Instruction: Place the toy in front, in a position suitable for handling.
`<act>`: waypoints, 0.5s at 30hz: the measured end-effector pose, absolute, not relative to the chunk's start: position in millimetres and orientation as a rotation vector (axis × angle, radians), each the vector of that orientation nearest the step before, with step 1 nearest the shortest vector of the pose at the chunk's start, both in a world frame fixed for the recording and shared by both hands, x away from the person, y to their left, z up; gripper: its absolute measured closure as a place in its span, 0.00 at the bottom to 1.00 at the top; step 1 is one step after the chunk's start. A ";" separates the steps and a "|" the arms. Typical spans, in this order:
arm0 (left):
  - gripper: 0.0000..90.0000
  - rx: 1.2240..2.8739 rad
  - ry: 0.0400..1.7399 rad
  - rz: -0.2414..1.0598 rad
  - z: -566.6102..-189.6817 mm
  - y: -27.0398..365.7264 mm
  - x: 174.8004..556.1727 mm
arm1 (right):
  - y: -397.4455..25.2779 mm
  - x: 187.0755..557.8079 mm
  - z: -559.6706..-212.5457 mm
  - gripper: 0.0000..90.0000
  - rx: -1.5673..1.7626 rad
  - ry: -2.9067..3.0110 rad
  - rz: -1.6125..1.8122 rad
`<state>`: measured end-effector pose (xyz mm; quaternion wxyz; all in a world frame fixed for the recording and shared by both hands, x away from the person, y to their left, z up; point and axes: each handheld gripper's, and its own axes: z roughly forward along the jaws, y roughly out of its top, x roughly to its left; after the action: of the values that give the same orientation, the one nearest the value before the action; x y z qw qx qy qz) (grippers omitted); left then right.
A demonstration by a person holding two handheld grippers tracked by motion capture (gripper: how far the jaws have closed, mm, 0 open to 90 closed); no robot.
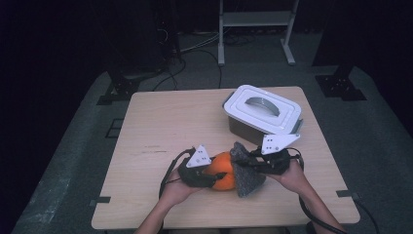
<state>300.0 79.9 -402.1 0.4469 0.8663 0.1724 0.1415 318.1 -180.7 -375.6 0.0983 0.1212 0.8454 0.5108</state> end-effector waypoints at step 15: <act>0.49 2.229 0.258 0.449 -408.5 65.6 282.8 | -190.5 332.0 -389.7 0.84 0.453 2.525 1.519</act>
<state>282.8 65.6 -408.5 0.4136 0.8868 0.1024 0.1788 332.0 -190.5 -389.7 0.0803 0.1515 0.8442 0.5079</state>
